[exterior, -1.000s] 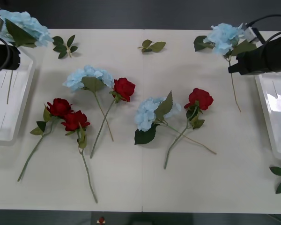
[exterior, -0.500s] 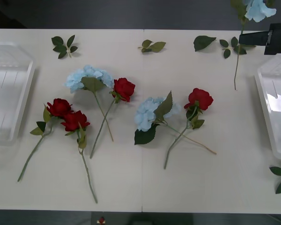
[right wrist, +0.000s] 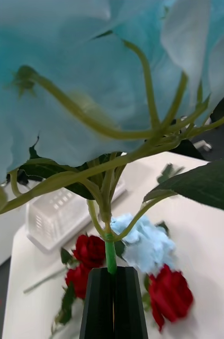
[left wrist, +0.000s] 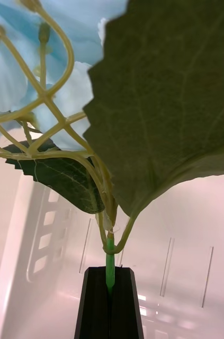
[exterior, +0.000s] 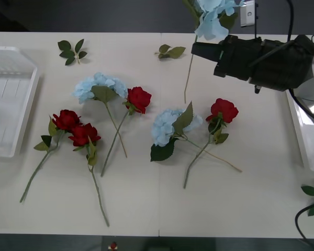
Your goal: Put the red flowers into the right box and the blue flowers into the left box
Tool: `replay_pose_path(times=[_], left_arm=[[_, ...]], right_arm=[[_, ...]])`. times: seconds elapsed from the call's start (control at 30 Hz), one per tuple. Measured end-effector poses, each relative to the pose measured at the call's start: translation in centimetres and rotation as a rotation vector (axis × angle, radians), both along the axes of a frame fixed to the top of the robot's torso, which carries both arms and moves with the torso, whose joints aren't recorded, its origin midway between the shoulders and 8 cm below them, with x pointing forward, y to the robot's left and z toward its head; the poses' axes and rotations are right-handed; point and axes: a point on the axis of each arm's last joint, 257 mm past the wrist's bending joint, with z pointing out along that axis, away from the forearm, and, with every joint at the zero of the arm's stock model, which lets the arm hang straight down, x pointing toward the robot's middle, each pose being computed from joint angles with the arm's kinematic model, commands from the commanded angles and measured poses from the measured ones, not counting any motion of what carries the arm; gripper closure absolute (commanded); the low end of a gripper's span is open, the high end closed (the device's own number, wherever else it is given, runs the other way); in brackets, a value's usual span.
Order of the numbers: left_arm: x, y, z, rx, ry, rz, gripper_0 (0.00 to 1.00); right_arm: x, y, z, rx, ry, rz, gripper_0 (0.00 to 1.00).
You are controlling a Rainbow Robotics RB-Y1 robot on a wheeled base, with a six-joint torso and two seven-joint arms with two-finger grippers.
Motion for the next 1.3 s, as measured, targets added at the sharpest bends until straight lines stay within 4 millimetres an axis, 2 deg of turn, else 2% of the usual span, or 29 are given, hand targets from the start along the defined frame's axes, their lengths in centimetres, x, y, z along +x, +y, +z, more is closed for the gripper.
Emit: replay_pose_path(times=[0.07,0.1,0.13,0.17,0.2,0.33,0.43,0.53,0.63,0.7,0.73,0.77,0.8,0.93,1.03,1.13,1.3], left_arm=[[0.3,-0.1,-0.5,-0.001,-0.008,0.0,0.97],[0.3,-0.2,-0.7,0.001,-0.004,-0.004,0.93],[0.4,-0.4,-1.0,0.003,0.002,-0.009,0.81],[0.4,-0.6,-1.3,0.004,0.009,-0.014,0.75],[0.4,-0.8,-1.5,0.004,0.014,-0.017,0.64],[0.5,-1.3,-1.7,-0.008,0.015,-0.025,0.45],[0.5,-1.9,-1.8,-0.032,0.015,-0.034,0.4],[0.3,-3.9,-2.1,-0.09,0.039,-0.067,0.34],[0.2,-7.5,-1.4,-0.16,0.058,-0.139,0.33],[0.3,-10.8,0.3,-0.199,0.049,-0.219,0.3],[0.5,-12.7,1.4,-0.227,0.029,-0.264,0.16],[0.7,-15.0,2.7,-0.271,-0.001,-0.319,0.11],[0.8,-16.9,3.8,-0.313,-0.026,-0.366,0.0],[0.4,-23.1,6.2,-0.475,-0.078,-0.515,0.0],[-0.1,-27.6,6.2,-0.49,-0.119,-0.703,0.0],[-1.2,-30.9,4.2,-0.403,-0.135,-0.908,0.0],[-3.1,-36.2,1.7,-0.573,-0.177,-0.986,0.0]], right_arm=[[-0.4,2.1,0.3,0.031,-0.007,0.02,1.0],[-0.6,3.1,0.5,0.04,-0.012,0.032,1.0],[-0.8,3.9,0.7,0.049,-0.018,0.043,1.0],[-1.0,4.8,1.0,0.058,-0.024,0.053,1.0],[-1.2,5.6,1.3,0.066,-0.031,0.063,1.0],[-1.7,8.7,2.1,0.069,-0.071,0.088,1.0],[-1.5,11.2,2.8,0.084,-0.092,0.073,1.0],[-2.5,14.4,2.6,0.09,-0.089,0.097,1.0],[-3.7,17.1,1.7,0.071,-0.083,0.124,1.0],[-4.2,18.2,1.1,0.059,-0.08,0.131,1.0],[-4.5,18.6,0.8,0.052,-0.078,0.139,1.0],[-4.7,18.9,0.5,0.048,-0.077,0.147,1.0],[-4.9,19.0,0.4,0.046,-0.075,0.152,1.0],[-4.8,18.9,0.6,0.048,-0.076,0.151,1.0],[-4.5,18.6,1.0,0.055,-0.08,0.143,1.0],[-4.4,18.5,1.2,0.058,-0.082,0.139,1.0],[-4.4,18.5,1.2,0.058,-0.082,0.139,1.0]])
